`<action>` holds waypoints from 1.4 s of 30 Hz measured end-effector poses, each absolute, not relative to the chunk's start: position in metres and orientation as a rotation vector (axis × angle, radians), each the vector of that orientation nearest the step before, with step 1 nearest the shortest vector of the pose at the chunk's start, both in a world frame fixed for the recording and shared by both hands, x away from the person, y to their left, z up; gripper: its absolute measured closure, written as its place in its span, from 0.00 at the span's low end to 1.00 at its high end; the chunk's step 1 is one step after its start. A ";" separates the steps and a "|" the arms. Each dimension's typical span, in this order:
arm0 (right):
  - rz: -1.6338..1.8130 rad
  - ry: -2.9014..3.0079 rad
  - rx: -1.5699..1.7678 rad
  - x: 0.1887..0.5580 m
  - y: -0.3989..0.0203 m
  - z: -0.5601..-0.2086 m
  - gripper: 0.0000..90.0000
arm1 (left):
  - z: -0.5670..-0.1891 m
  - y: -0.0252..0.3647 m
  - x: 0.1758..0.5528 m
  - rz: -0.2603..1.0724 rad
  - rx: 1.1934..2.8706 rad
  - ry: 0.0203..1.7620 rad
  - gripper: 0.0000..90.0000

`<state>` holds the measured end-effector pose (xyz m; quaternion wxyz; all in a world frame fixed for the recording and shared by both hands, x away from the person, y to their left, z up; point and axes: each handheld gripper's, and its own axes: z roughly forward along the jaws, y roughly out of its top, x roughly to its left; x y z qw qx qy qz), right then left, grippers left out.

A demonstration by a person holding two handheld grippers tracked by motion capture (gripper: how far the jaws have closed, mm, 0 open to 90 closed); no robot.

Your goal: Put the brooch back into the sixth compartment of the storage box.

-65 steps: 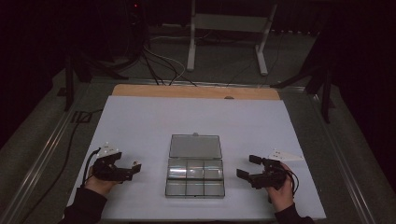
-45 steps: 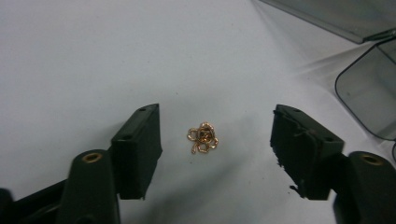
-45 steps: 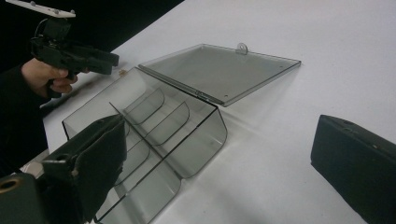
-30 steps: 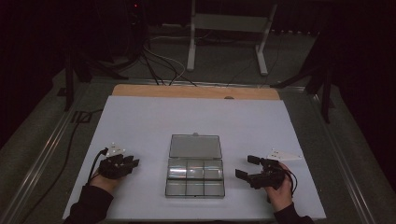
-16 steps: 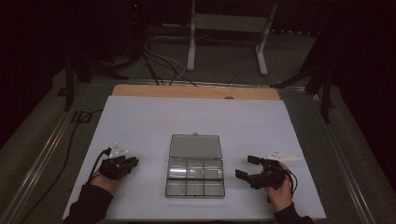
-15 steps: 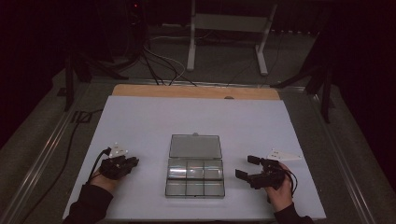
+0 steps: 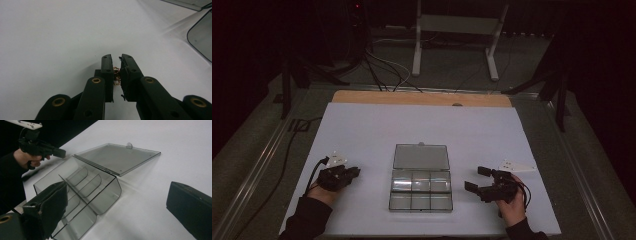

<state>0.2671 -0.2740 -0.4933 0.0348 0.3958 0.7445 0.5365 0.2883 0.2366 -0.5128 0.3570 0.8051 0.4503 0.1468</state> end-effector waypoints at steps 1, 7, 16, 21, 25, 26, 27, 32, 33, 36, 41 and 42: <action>1.648 2.288 1.216 0.267 -0.274 -0.493 0.04 | -0.511 0.236 0.288 0.381 2.075 1.160 0.93; 1.651 2.286 1.219 0.267 -0.274 -0.493 0.04 | -0.502 0.234 0.285 0.378 2.062 1.128 0.93; 1.653 2.286 1.221 0.267 -0.274 -0.493 0.04 | -0.483 0.220 0.280 0.337 2.025 1.035 0.93; 1.652 2.285 1.221 0.267 -0.274 -0.493 0.04 | -0.475 0.213 0.278 0.324 2.021 0.990 0.93; 1.651 2.285 1.222 0.267 -0.274 -0.493 0.04 | -0.471 0.208 0.276 0.304 2.017 0.958 0.93; 1.652 2.285 1.221 0.267 -0.274 -0.493 0.04 | -0.468 0.204 0.275 0.300 2.021 0.934 0.93; 1.653 2.287 1.221 0.267 -0.274 -0.493 0.04 | -0.467 0.202 0.274 0.295 2.024 0.924 0.93; 1.652 2.286 1.221 0.267 -0.274 -0.493 0.04 | -0.464 0.192 0.272 0.277 2.031 0.877 0.93; 1.652 2.287 1.220 0.267 -0.273 -0.493 0.04 | -0.464 0.190 0.272 0.272 2.032 0.871 0.93; 1.652 2.289 1.219 0.267 -0.273 -0.494 0.04 | -0.464 0.186 0.273 0.252 2.032 0.854 0.93; 1.651 2.289 1.223 0.267 -0.273 -0.494 0.04 | -0.461 0.178 0.273 0.233 2.039 0.815 0.93; 1.650 2.289 1.222 0.267 -0.273 -0.494 0.04 | -0.461 0.176 0.273 0.228 2.040 0.807 0.93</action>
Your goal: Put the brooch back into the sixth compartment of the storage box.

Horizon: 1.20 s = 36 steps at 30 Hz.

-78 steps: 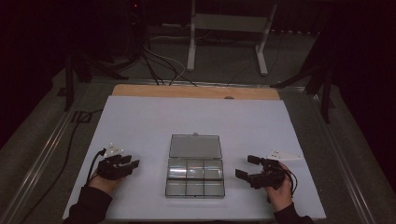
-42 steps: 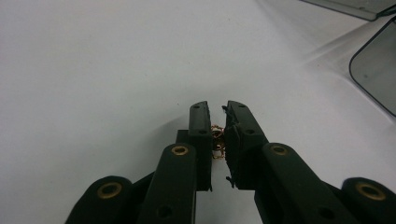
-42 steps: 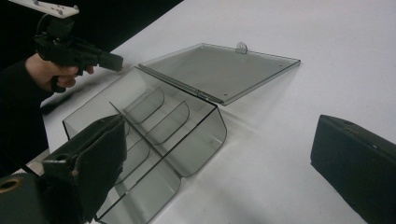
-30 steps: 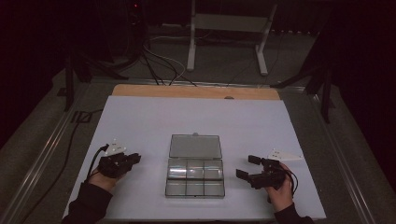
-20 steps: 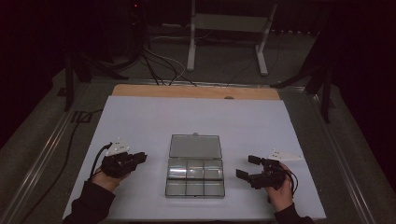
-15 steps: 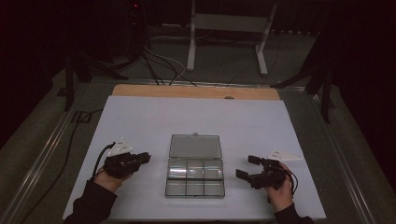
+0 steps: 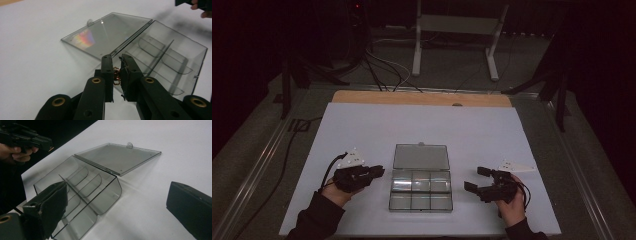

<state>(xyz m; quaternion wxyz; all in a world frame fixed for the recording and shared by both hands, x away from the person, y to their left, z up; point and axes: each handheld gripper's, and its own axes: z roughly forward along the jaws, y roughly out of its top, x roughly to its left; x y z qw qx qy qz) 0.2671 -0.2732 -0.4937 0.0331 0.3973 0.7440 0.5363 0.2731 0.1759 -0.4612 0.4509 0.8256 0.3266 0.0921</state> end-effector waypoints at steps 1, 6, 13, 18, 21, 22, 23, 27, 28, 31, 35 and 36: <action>1.651 2.289 1.221 0.267 -0.273 -0.494 0.04 | -0.461 0.174 0.273 0.224 2.043 0.801 0.93; 1.652 2.287 1.224 0.267 -0.274 -0.494 0.04 | -0.459 0.163 0.274 0.193 2.056 0.753 0.93; 1.654 2.287 1.224 0.267 -0.274 -0.493 0.04 | -0.457 0.147 0.277 0.163 2.073 0.692 0.93; 1.656 2.285 1.225 0.267 -0.274 -0.493 0.04 | -0.454 0.136 0.278 0.147 2.089 0.651 0.93; 1.657 2.285 1.226 0.267 -0.274 -0.493 0.04 | -0.454 0.130 0.279 0.132 2.095 0.628 0.93; 1.657 2.285 1.227 0.267 -0.274 -0.493 0.04 | -0.453 0.128 0.279 0.131 2.096 0.620 0.93; 1.658 2.285 1.227 0.267 -0.274 -0.493 0.04 | -0.454 0.126 0.279 0.126 2.093 0.618 0.93; 1.659 2.284 1.226 0.267 -0.275 -0.493 0.04 | -0.454 0.118 0.281 0.105 2.102 0.592 0.93; 1.658 2.284 1.226 0.267 -0.275 -0.493 0.04 | -0.454 0.116 0.281 0.102 2.102 0.584 0.93; 1.658 2.285 1.226 0.267 -0.275 -0.493 0.04 | -0.453 0.110 0.281 0.093 2.104 0.562 0.93; 1.658 2.284 1.226 0.267 -0.275 -0.493 0.04 | -0.452 0.104 0.281 0.080 2.110 0.534 0.93; 1.659 2.284 1.227 0.267 -0.275 -0.493 0.04 | -0.452 0.102 0.281 0.072 2.110 0.527 0.93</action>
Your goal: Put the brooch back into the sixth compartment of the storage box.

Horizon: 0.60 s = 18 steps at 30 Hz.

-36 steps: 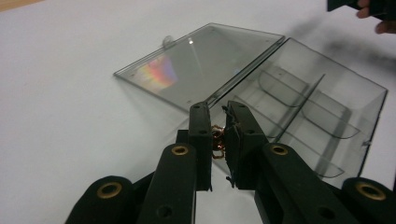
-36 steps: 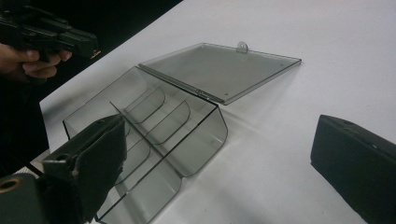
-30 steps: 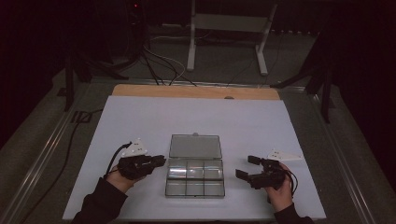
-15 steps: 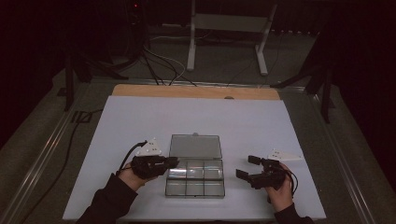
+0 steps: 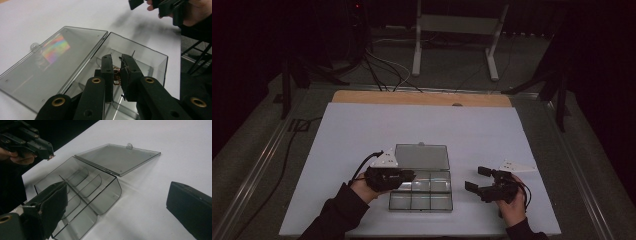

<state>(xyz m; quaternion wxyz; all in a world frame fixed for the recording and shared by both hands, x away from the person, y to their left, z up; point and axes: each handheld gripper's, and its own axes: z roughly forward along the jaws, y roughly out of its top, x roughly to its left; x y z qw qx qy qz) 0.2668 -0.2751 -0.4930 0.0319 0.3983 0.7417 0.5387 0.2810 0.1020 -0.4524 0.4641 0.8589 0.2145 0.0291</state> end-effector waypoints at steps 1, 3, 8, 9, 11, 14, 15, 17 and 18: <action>1.660 2.283 1.227 0.267 -0.275 -0.493 0.04 | -0.452 0.100 0.281 0.068 2.110 0.518 0.93; 1.657 2.283 1.225 0.267 -0.275 -0.493 0.04 | -0.452 0.097 0.281 0.054 2.109 0.502 0.93; 1.659 2.283 1.223 0.267 -0.275 -0.493 0.04 | -0.452 0.086 0.280 0.042 2.123 0.460 0.93; 1.660 2.283 1.224 0.267 -0.275 -0.493 0.04 | -0.451 0.084 0.280 0.034 2.123 0.454 0.93; 1.660 2.282 1.224 0.267 -0.275 -0.492 0.04 | -0.451 0.079 0.280 0.029 2.126 0.438 0.93; 1.661 2.282 1.221 0.266 -0.275 -0.492 0.04 | -0.451 0.072 0.279 0.012 2.130 0.410 0.93; 1.662 2.282 1.222 0.266 -0.275 -0.492 0.04 | -0.451 0.070 0.279 0.010 2.135 0.402 0.93; 1.661 2.282 1.222 0.266 -0.275 -0.492 0.04 | -0.452 0.065 0.279 0.000 2.136 0.384 0.93; 1.663 2.281 1.221 0.266 -0.276 -0.492 0.04 | -0.452 0.063 0.279 -0.007 2.139 0.373 0.93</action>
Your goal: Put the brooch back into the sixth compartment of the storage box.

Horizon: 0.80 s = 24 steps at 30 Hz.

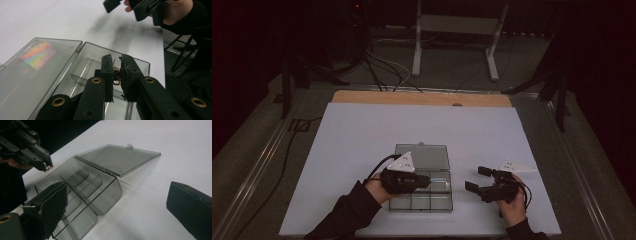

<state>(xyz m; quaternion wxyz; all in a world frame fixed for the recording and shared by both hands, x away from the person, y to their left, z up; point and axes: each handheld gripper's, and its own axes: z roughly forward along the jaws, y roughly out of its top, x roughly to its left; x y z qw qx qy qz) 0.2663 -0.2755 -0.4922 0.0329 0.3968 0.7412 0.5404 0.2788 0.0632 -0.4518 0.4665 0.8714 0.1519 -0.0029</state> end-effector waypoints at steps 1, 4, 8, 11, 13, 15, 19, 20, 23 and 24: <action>1.664 2.280 1.222 0.266 -0.276 -0.492 0.04 | -0.452 0.061 0.278 -0.009 2.140 0.359 0.93; 1.666 2.280 1.222 0.266 -0.276 -0.492 0.04 | -0.453 0.056 0.278 -0.024 2.145 0.341 0.93; 1.665 2.280 1.222 0.266 -0.276 -0.492 0.04 | -0.455 0.050 0.278 -0.037 2.156 0.317 0.93; 1.666 2.279 1.221 0.266 -0.276 -0.492 0.04 | -0.456 0.046 0.277 -0.055 2.159 0.296 0.93; 1.666 2.279 1.221 0.266 -0.276 -0.492 0.04 | -0.457 0.043 0.276 -0.066 2.164 0.283 0.93; 1.667 2.279 1.221 0.266 -0.276 -0.492 0.04 | -0.458 0.041 0.275 -0.074 2.169 0.273 0.93; 1.667 2.280 1.221 0.266 -0.276 -0.492 0.04 | -0.461 0.036 0.274 -0.100 2.181 0.254 0.93; 1.667 2.280 1.221 0.266 -0.276 -0.492 0.04 | -0.461 0.036 0.274 -0.100 2.181 0.254 0.93; 1.668 2.280 1.222 0.266 -0.276 -0.492 0.04 | -0.463 0.031 0.274 -0.127 2.189 0.244 0.93; 1.668 2.280 1.222 0.266 -0.276 -0.492 0.04 | -0.464 0.030 0.274 -0.130 2.195 0.236 0.93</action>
